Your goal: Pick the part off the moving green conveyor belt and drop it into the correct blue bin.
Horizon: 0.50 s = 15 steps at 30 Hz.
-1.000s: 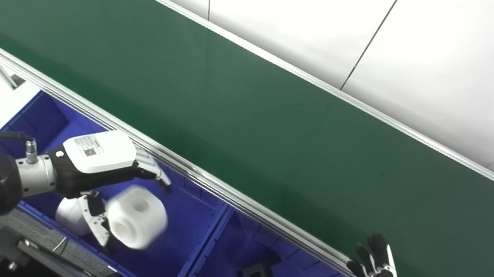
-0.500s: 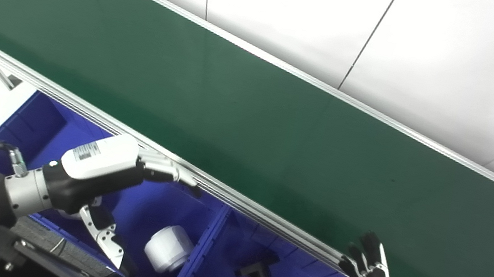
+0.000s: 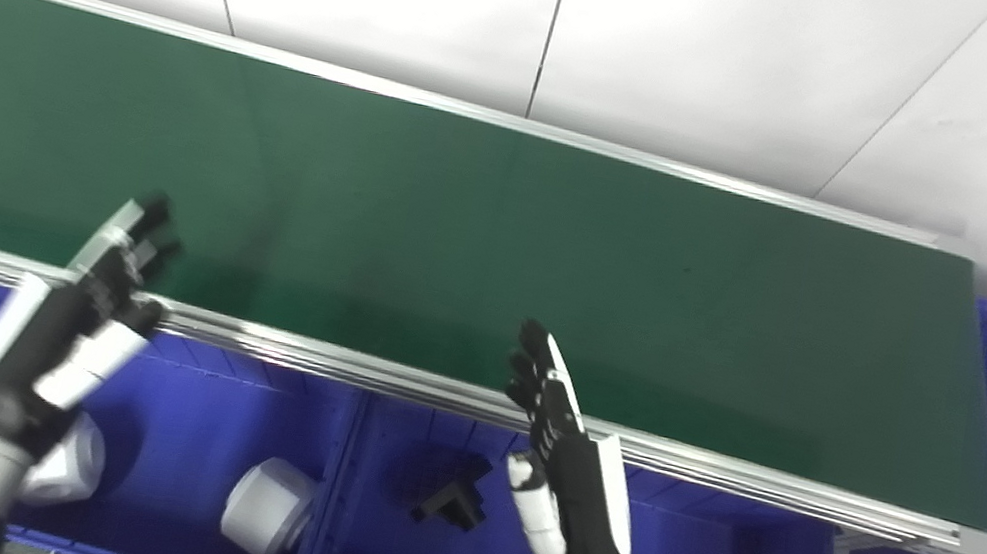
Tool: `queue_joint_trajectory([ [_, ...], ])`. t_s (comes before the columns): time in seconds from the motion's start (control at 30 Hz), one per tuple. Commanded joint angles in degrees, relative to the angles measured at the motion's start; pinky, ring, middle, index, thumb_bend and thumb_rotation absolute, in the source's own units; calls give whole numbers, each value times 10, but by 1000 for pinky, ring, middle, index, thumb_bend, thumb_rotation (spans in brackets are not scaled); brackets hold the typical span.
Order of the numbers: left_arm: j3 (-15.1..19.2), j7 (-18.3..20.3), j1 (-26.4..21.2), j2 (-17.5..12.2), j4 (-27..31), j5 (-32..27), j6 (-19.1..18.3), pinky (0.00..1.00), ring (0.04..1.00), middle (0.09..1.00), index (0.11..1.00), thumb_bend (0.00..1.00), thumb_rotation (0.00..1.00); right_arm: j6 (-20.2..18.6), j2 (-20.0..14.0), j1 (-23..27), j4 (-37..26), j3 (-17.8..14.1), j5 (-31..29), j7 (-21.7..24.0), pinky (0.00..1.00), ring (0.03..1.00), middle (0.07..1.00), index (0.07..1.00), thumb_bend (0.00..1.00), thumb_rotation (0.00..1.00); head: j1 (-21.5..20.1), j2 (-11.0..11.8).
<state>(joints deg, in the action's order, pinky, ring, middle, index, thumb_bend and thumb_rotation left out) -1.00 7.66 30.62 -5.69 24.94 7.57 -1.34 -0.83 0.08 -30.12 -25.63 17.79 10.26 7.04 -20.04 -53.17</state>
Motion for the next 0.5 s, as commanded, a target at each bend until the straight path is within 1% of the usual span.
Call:
queue_joint_trajectory([
  [0.0,2,0,-10,-29,0,21,47,948,953,999,992,560,764,3,9,4,-11,7,8,-8,922,939,971,968,852,1000,0,1],
  [0.03,-1,0,-18,-34,-7,26,52,946,952,1000,993,557,760,-3,12,4,-15,8,11,-9,922,938,972,969,848,1000,-1,-6],
  [0.07,-4,-1,-23,-38,-10,28,54,935,951,999,996,554,779,-8,14,4,-19,9,14,-11,927,947,976,969,850,1000,-1,-6],
  [0.1,-7,-1,-29,-40,-11,30,50,935,951,999,997,556,782,-13,16,4,-24,9,15,-12,928,949,977,969,850,1000,1,-13],
  [0.13,-9,-2,-32,-42,-10,31,46,937,953,1000,999,559,786,-17,17,4,-27,9,16,-13,928,951,979,968,849,1000,1,-13],
  [0.17,-13,0,-33,-42,-3,32,38,939,954,1000,1000,561,789,-23,18,3,-33,8,15,-13,929,953,980,968,849,1000,5,-20],
  [0.2,-15,2,-33,-41,2,32,33,952,957,1000,1000,573,793,-27,17,3,-37,7,14,-13,933,957,981,969,841,1000,5,-20],
  [0.23,-20,6,-30,-40,21,27,20,955,958,1000,1000,576,795,-33,16,1,-44,5,13,-13,935,958,982,970,839,1000,8,-30],
  [0.27,-23,9,-28,-39,35,23,10,976,968,1000,1000,583,808,-38,15,1,-49,5,12,-13,932,954,981,972,837,1000,8,-30],
  [0.3,-26,14,-19,-32,69,-10,-11,987,974,1000,1000,586,816,-42,12,0,-54,3,10,-12,930,952,981,973,836,1000,9,-35],
  [0.33,-28,17,-13,-28,93,-35,-26,996,992,1000,1000,593,779,-45,10,-1,-57,1,8,-12,927,945,980,973,838,1000,9,-35],
  [0.4,-36,9,19,-7,166,-71,-59,999,998,1000,1000,586,777,-49,6,-3,-61,-3,5,-11,923,943,980,973,842,1000,12,-38],
  [0.43,-43,4,37,3,197,-73,-72,1000,999,1000,1000,579,797,-50,5,-3,-63,-5,3,-11,921,942,980,972,844,1000,18,-37],
  [0.47,-53,1,55,14,221,-69,-77,1000,1000,1000,1000,578,823,-52,2,-4,-64,-8,-1,-10,918,938,977,971,846,1000,25,-38],
])
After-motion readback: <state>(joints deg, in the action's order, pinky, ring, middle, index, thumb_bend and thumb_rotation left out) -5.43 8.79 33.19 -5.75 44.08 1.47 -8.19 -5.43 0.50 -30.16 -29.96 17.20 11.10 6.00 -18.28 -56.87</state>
